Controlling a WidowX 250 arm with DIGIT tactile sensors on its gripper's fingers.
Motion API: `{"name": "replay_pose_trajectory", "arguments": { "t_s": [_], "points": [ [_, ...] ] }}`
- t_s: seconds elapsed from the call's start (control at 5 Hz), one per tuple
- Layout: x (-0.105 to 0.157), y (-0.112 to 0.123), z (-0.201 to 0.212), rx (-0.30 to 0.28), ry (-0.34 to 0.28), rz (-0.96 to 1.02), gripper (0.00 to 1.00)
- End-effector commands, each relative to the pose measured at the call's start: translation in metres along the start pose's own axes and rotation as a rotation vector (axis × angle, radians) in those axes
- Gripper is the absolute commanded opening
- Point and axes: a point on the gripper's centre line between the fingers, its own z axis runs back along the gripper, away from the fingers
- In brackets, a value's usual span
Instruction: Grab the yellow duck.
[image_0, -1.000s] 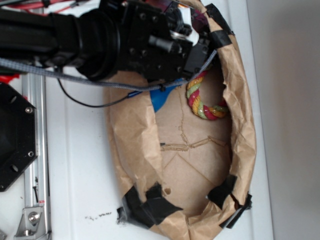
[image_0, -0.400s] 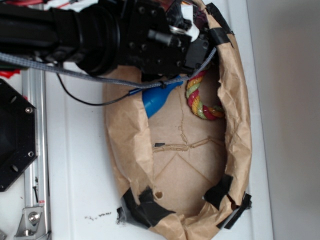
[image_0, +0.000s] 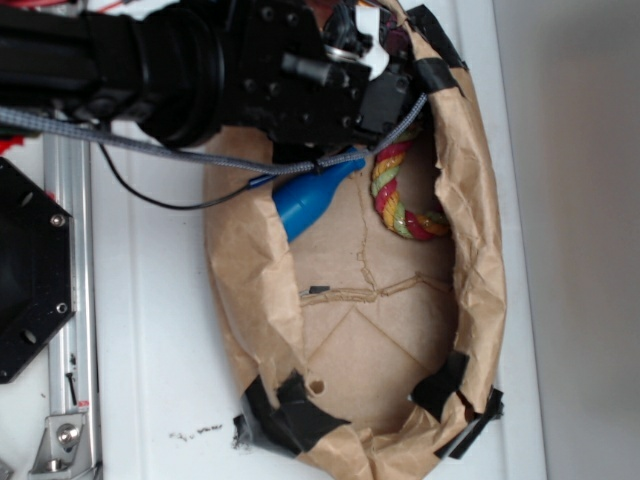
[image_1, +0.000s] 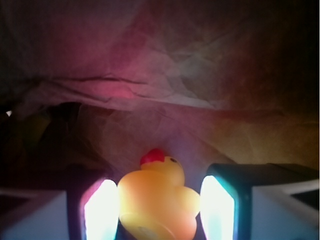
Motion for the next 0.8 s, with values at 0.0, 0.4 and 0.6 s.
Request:
{"name": "replay_pose_trajectory", "arguments": {
  "t_s": [0.0,0.4,0.6],
  "points": [
    [0.009,-0.018,0.048,-0.233,-0.042,-0.27,0.0],
    [-0.015,-0.079,0.131,-0.419,-0.023,-0.737,0.0],
    [-0.035,-0.102,0.153,-0.475,0.068,-0.949,0.0]
  ]
}}
